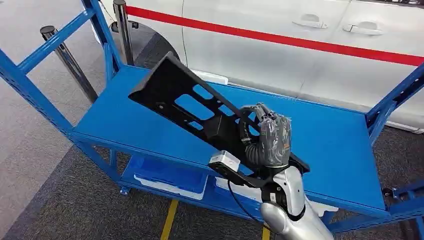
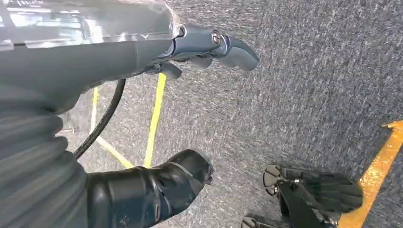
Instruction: Take the parts from the cabinet and place them on the table.
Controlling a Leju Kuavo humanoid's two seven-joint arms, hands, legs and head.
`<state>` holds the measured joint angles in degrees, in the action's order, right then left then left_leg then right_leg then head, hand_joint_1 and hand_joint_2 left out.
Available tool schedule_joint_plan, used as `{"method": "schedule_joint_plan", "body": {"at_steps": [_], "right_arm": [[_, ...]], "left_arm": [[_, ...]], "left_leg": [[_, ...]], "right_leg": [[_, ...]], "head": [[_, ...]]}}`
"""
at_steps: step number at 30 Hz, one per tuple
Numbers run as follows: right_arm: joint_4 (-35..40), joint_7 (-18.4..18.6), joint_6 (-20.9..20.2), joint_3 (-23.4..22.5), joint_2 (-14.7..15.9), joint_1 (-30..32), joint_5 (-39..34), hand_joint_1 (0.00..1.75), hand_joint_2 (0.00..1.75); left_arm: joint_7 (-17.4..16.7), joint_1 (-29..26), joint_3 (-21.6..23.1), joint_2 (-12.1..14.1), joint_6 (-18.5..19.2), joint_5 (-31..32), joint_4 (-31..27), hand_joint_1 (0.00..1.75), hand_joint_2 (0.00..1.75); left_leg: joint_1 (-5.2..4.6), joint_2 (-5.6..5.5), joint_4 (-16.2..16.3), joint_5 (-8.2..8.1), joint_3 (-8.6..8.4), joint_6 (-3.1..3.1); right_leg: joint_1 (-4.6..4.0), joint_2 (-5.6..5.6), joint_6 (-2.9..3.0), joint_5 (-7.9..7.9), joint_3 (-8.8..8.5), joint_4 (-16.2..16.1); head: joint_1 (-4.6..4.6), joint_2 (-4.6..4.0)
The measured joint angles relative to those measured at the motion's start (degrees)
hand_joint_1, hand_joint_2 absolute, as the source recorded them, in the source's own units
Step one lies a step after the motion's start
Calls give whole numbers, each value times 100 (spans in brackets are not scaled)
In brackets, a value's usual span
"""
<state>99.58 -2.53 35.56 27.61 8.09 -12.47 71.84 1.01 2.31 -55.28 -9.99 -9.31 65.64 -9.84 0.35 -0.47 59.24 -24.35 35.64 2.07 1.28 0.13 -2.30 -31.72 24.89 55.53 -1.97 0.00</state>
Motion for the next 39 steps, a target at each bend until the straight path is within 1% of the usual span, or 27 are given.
{"method": "schedule_joint_plan", "body": {"at_steps": [2, 4, 6, 7, 8, 10, 11, 12, 14, 15, 16, 17, 18, 20, 21, 23, 25, 26, 27, 29, 31, 32, 33, 35, 36, 37, 39], "right_arm": [[131, -41, 65, -13, 0, 15, -20, 175, 175], [218, -59, 120, -15, 4, 19, -41, 175, 175], [249, -66, 125, -15, 4, 57, -59, 175, 175], [258, -72, 125, -15, 4, 69, -66, 175, 175], [266, -77, 125, -15, 7, 69, -66, 175, 175], [306, -90, 127, -15, 28, 71, -68, 175, 175], [323, -98, 127, -15, 28, 67, -68, 175, 175], [339, -105, 131, -15, 28, 72, -68, 175, 175], [380, -112, 144, -15, 35, 82, -70, 175, 175], [415, -114, 147, -15, 35, 92, -70, 175, 175], [450, -125, 153, -15, 35, 95, -70, 175, 175], [479, -131, 162, -15, 35, 92, -68, 175, 175], [514, -140, 166, -15, 33, 97, -68, 175, 175], [570, -175, 179, 7, 26, 111, -68, 175, 175], [603, -181, 188, 46, 9, 115, -70, 175, 175], [679, -199, 197, 133, -20, 115, -89, 175, 175], [767, -217, 208, 197, -26, 107, -184, 175, 175], [822, -230, 210, 241, -28, 88, -263, 175, 175], [874, -252, 219, 310, -41, 42, -319, 175, 175], [870, -308, 249, 497, -123, -162, -442, 175, 175], [806, -311, 330, 759, -285, -463, -437, 175, 175], [760, -295, 365, 875, -341, -568, -426, 175, 175], [734, -273, 374, 961, -384, -665, -424, 175, 175], [697, -247, 378, 1078, -426, -775, -433, 175, 175], [680, -225, 378, 1119, -426, -782, -465, 175, 175], [679, -225, 381, 1156, -424, -783, -479, 175, 175], [717, -192, 383, 1231, -415, -774, -527, 175, 175]], "left_arm": [[-26, 5, -20, -15, 2, 2, -2, 0, 175], [-42, 7, -33, -17, 2, 4, 0, 0, 175], [-46, 6, -42, -22, 2, 17, -2, 0, 175], [-48, 6, -48, -24, 2, 17, 0, 0, 175], [-48, 7, -55, -31, 2, 17, 0, 0, 175], [-48, 7, -61, -44, 4, 17, 0, 0, 175], [-48, 6, -63, -42, 4, 18, 0, 0, 175], [-46, 12, -66, -44, 4, 17, 0, 0, 175], [-39, 11, -68, -44, 7, 17, 0, 0, 175], [-39, 6, -68, -44, 9, 15, 0, 0, 175], [-39, -5, -72, -44, 11, 11, 0, 0, 175], [-39, 3, -72, -42, 13, 9, 0, 0, 175], [-41, 7, -72, -42, 13, -2, 0, 0, 175], [-46, 6, -74, -44, 17, -39, 0, 0, 175], [-48, 6, -79, -42, 17, -57, 0, 0, 175], [-61, 7, -94, -39, 17, -85, 0, 0, 175], [-72, 7, -116, -39, 20, -98, 0, 0, 175], [-72, 15, -122, -33, 26, -113, -2, 0, 175], [-61, 17, -131, -13, 46, -146, -2, 0, 175], [13, 16, -179, -7, 109, -232, -2, 0, 175], [31, 30, -234, 28, 197, -249, -4, 0, 175], [35, 52, -245, 26, 225, -258, -2, 0, 175], [35, 59, -262, 37, 229, -251, -4, 0, 175], [-37, 56, -271, 55, 256, -157, -4, 0, 175], [-78, 44, -271, 55, 258, -110, -4, 0, 175], [-105, 34, -271, 55, 258, -77, -4, 0, 175], [-182, 26, -271, 52, 203, -30, -2, 0, 175]], "left_leg": [[74, 22, -111, 49, -37, 57], [77, 36, -116, 61, -29, 75], [77, 45, -101, 61, -14, 74], [82, 45, -89, 63, -10, 70], [90, 44, -74, 64, -6, 62], [114, 35, -45, 68, -1, 4], [118, 32, -36, 78, 12, -43], [98, 13, -34, 113, 37, -108], [97, 12, -61, 188, 58, -218], [107, 11, -85, 225, 64, -273], [122, 11, -75, 213, 86, -310], [134, 19, 31, 43, 160, -314], [132, 25, 352, -300, 275, -313], [128, 24, 1227, -865, 546, -329], [125, 25, 1592, -997, 632, -335], [114, 25, 1596, -836, 460, -304], [66, 24, 703, -493, -186, -195], [33, 23, 228, -483, -515, -116], [17, 37, -54, -579, -679, -81], [-13, 37, -69, -495, -591, -88], [-3, 57, -159, -383, -559, -24], [37, 109, -231, -277, -566, 18], [46, 99, -258, -203, -507, 84], [47, 98, -255, -95, -361, 84], [47, 98, -250, -39, -282, 73], [52, 100, -235, 17, -195, 56], [78, 107, -171, 105, -18, 8]], "right_leg": [[9, -2, -20, -196, 65, 207], [15, -1, -40, -651, 475, 1024], [24, -3, -67, -863, 864, 1764], [40, -4, -79, -736, 907, 1787], [61, -6, -83, -480, 826, 1551], [84, -11, -84, 90, 426, 612], [93, -8, -79, 98, 289, 263], [15, 29, -21, 157, 304, 258], [-5, 45, 59, 180, 394, 283], [-22, 46, 109, 207, 419, 291], [26, 36, 210, 273, 460, 236], [15, 8, 270, 319, 487, 239], [3, 4, 344, 367, 550, 241], [-46, -15, 396, 448, 675, 262], [-76, -19, 408, 489, 747, 283], [-125, -20, 416, 546, 888, 334], [-166, -17, 410, 599, 995, 384], [-167, -19, 405, 621, 1018, 406], [-212, -23, 377, 647, 1063, 429], [-158, -24, 310, 722, 1066, 412], [-167, -1, 236, 824, 1092, 371], [-155, 5, 212, 684, 1127, 435], [-148, -3, 189, 387, 1201, 633], [-88, -6, 138, -207, 1388, 1356], [-61, -5, 107, -385, 1464, 1724], [-34, -7, 82, -387, 1470, 1933], [16, -12, 27, 6, 1150, 1649]], "head": [[-6, 0], [-2, 0], [-2, 0], [-2, 0], [0, 0], [-2, 0], [-2, 0], [0, 0], [4, 0], [-4, 0], [2, 0], [2, 0], [4, 0], [4, 0], [2, 0], [4, 0], [4, 0], [4, 0], [0, 0], [0, 0], [4, 0], [0, 0], [-7, 0], [-2, 0], [0, 0], [0, 0], [2, 0]]}}
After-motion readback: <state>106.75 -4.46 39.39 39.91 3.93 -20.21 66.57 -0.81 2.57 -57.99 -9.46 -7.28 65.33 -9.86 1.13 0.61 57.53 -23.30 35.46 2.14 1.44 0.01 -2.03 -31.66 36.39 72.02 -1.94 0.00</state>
